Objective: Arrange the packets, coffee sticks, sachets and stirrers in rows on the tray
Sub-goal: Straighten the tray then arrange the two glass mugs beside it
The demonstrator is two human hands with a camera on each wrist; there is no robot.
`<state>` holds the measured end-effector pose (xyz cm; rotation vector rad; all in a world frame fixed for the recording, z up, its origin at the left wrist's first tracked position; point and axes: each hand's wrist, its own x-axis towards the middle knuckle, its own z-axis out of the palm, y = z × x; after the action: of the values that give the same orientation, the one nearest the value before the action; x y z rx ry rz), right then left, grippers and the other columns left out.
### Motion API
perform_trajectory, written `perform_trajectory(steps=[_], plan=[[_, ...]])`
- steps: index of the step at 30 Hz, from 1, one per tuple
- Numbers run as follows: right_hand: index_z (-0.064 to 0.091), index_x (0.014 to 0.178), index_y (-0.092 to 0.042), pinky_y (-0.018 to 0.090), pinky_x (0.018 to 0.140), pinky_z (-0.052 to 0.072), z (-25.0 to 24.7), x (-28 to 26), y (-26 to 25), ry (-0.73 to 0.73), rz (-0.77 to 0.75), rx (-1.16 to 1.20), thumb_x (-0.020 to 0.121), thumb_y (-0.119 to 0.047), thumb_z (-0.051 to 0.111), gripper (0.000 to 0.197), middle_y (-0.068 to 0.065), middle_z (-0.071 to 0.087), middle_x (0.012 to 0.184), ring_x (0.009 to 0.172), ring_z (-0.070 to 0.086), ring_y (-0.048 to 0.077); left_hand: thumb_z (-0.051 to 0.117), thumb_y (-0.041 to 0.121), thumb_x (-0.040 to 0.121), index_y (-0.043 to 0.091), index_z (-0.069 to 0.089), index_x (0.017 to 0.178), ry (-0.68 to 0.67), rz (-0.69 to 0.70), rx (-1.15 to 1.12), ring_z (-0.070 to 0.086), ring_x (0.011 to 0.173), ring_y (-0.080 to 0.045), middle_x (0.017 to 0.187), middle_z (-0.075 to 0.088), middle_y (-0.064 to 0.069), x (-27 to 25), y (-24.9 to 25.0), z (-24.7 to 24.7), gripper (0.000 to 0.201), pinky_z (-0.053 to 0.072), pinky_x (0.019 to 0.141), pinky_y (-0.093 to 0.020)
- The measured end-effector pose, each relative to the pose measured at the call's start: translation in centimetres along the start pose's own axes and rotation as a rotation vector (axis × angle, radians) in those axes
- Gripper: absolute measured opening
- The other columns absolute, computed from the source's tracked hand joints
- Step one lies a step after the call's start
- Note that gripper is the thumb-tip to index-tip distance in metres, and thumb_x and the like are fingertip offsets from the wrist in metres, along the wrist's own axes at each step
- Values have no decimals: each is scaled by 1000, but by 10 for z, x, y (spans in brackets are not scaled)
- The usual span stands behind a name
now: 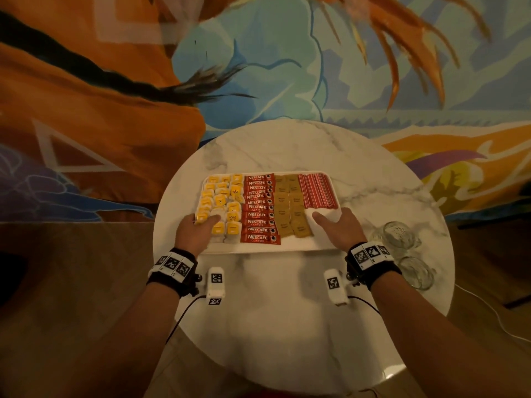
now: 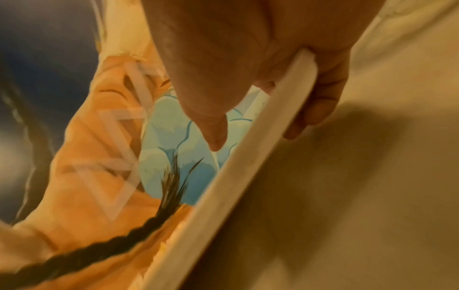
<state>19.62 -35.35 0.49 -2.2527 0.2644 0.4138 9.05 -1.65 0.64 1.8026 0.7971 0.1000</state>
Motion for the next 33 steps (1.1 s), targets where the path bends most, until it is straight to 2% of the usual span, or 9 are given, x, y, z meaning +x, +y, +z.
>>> perform_trajectory(steps=[4, 10, 12, 15, 19, 22, 27, 30, 33], plan=[[57, 119, -22, 34, 79, 52, -10, -22, -11, 40, -75, 47, 72, -65, 72, 65, -3, 64, 109, 97, 63, 21, 71, 43, 82, 16, 75, 111, 48, 14, 11, 67, 98, -23, 104, 74, -3, -3, 3, -1, 40, 53, 91, -40], [49, 112, -37, 21, 68, 44, -30, -43, -17, -27, -267, 115, 84, -44, 76, 39, -15, 59, 105, 94, 59, 6, 71, 37, 85, 18, 72, 107, 114, 70, 44, 63, 89, -17, 99, 71, 1, -16, 17, -2, 29, 46, 80, -33], [48, 113, -39, 18, 68, 42, -37, -41, -20, -62, -296, 108, 82, -43, 77, 43, -17, 57, 106, 95, 57, 2, 71, 41, 84, 19, 70, 104, 131, 83, 81, 63, 90, -19, 97, 70, 2, -17, 20, -1, 30, 46, 79, -34], [47, 122, -32, 20, 71, 43, -47, -35, -26, -55, -331, 90, 79, -47, 79, 56, -10, 55, 115, 101, 55, 8, 70, 44, 86, 22, 63, 99, 142, 88, 172, 60, 89, -21, 91, 63, 5, -17, 28, 3, 26, 43, 79, -34], [44, 132, -30, 35, 88, 51, -57, -18, -27, -66, -365, 101, 73, -61, 76, 74, -5, 54, 126, 111, 57, 14, 67, 45, 90, 19, 61, 100, 171, 122, 269, 56, 87, -23, 92, 59, 1, -19, 40, 11, 28, 40, 80, -34], [39, 133, -33, 34, 88, 49, -64, -8, -29, -93, -391, 68, 71, -65, 76, 79, -6, 52, 128, 113, 55, 13, 67, 49, 88, 15, 64, 101, 217, 109, 241, 62, 90, -29, 91, 64, -2, -18, 49, 13, 36, 43, 78, -35], [31, 137, -33, 36, 93, 44, -72, 4, -33, -178, -371, -35, 63, -68, 80, 95, -4, 44, 132, 119, 47, 16, 64, 50, 91, 22, 59, 98, 215, 104, 287, 59, 94, -25, 100, 63, -3, -10, 59, 19, 29, 45, 86, -39], [31, 139, -31, 35, 92, 43, -71, 14, -41, -178, -356, -54, 66, -67, 79, 94, -3, 44, 133, 118, 47, 16, 64, 57, 87, 17, 63, 107, 231, 88, 294, 60, 97, -26, 103, 65, -3, 8, 57, 20, 45, 47, 87, -41], [31, 140, -29, 33, 91, 42, -65, 26, -50, -175, -327, -65, 70, -66, 77, 91, 0, 44, 134, 115, 47, 17, 62, 56, 89, 16, 62, 108, 222, 90, 317, 56, 95, -24, 102, 61, -3, 31, 61, 21, 44, 43, 86, -38]])
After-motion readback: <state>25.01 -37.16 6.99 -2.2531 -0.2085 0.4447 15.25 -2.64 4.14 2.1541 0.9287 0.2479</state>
